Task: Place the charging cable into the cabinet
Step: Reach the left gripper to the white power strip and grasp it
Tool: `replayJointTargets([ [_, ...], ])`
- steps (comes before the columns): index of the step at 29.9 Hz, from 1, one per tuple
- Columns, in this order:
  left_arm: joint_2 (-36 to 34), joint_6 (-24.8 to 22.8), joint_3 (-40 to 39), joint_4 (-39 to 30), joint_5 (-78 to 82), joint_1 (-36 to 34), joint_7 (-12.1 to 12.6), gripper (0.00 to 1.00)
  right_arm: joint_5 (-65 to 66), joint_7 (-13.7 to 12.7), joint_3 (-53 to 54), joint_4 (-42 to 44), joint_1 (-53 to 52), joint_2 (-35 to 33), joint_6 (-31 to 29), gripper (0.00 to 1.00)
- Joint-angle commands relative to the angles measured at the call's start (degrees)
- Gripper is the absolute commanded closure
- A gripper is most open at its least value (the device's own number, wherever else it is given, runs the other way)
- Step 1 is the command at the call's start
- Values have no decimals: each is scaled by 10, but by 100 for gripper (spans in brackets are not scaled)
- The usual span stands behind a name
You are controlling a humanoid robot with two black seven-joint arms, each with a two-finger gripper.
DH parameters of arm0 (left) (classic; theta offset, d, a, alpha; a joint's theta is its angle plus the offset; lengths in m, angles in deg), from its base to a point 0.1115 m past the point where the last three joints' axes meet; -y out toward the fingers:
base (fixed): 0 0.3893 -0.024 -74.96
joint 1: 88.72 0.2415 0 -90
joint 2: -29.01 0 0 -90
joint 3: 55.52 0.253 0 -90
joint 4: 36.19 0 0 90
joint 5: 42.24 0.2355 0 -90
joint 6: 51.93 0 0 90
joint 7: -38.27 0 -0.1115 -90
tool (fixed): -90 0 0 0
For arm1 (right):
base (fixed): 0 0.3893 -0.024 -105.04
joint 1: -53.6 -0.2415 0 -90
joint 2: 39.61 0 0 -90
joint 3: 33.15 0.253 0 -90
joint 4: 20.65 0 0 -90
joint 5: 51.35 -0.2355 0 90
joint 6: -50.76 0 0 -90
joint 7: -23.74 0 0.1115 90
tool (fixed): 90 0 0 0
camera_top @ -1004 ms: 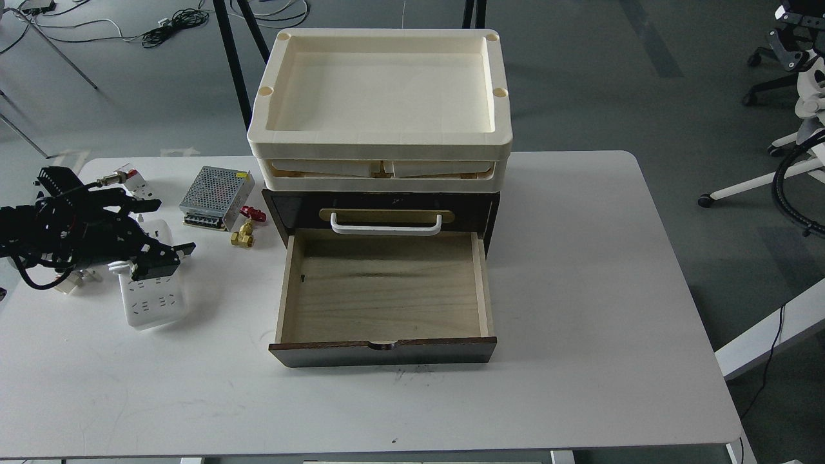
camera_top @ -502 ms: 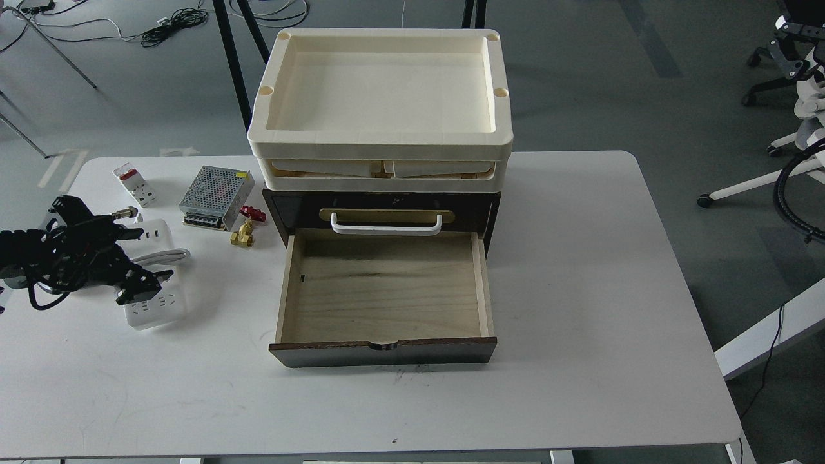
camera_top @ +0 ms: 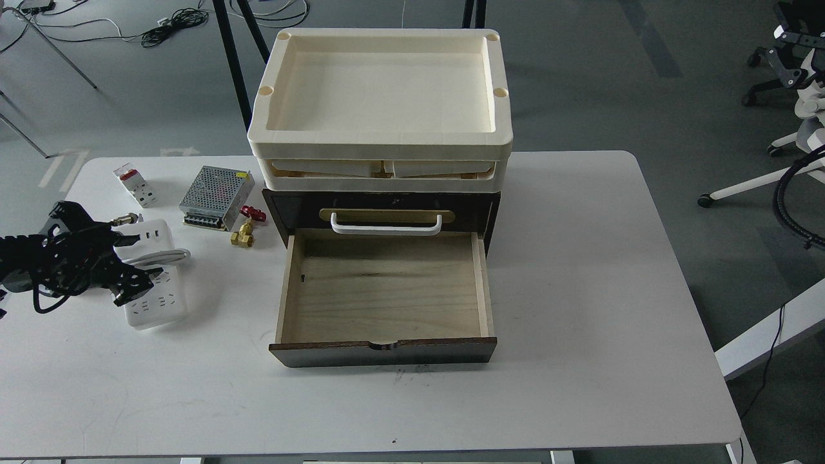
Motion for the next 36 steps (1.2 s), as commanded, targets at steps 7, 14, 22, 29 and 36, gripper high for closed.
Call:
replayJointTargets([
  [7,9,0,-1,0,-6,-1,0,48,0,0,3,2,3,-2,0,1],
  [14,10,0,-1,0,-2,0,0,55,0,0,3,2,7,-2,0,1],
  [22,9,-1,-1,0,-2,3,0,60,0,0,3,2,12,-2,0,1],
  [29,8,1,-1,0,-1,3,0,74,0,0,4,3,12,-2,1,1],
  [36,9,2,-1,0,-1,0,0,95,0,1,4,3,14,-2,1,1],
])
